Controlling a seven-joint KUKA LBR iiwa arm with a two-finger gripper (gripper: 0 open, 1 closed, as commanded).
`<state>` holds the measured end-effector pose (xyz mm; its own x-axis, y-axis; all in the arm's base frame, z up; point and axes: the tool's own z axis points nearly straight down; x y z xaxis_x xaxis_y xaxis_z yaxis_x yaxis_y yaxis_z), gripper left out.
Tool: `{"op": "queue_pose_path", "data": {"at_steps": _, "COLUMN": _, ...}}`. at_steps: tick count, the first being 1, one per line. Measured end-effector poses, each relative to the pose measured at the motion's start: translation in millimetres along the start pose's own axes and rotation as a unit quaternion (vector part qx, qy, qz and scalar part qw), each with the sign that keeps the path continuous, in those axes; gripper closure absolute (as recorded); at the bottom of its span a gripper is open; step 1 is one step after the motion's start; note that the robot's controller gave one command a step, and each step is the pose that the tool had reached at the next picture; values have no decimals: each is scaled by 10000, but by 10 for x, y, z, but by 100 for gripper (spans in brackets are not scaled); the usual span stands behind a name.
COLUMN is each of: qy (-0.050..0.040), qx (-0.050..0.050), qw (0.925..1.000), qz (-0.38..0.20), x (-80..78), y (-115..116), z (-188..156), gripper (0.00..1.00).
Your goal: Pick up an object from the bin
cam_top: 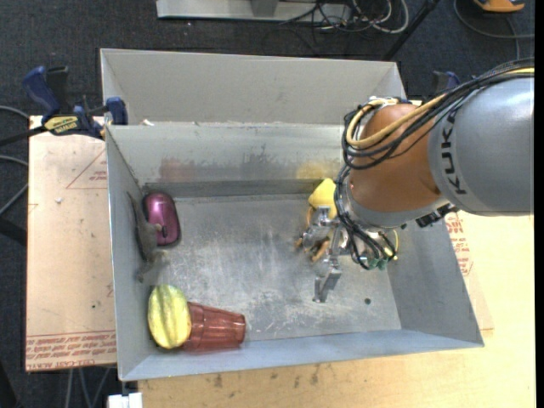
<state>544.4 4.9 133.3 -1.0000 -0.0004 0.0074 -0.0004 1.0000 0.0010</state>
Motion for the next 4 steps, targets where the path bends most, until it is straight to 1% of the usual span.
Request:
{"op": "queue_pose_path", "data": {"at_steps": 1, "qy": -39, "qx": -1, "qw": 10000, "qz": 1, "x": -19, "y": 0, "z": -41, "gripper": 0}}
{"op": "queue_pose_path", "data": {"at_steps": 2, "qy": -47, "qx": 1, "qw": 9999, "qz": 99, "x": -203, "y": -992, "z": 308, "gripper": 100}}
{"op": "queue_pose_path", "data": {"at_steps": 3, "qy": -48, "qx": 1, "qw": 9999, "qz": 100, "x": -203, "y": -993, "z": 308, "gripper": 100}}
{"op": "queue_pose_path", "data": {"at_steps": 4, "qy": -37, "qx": -7, "qw": 9999, "qz": 96, "x": -108, "y": -1253, "z": 62, "gripper": 100}}
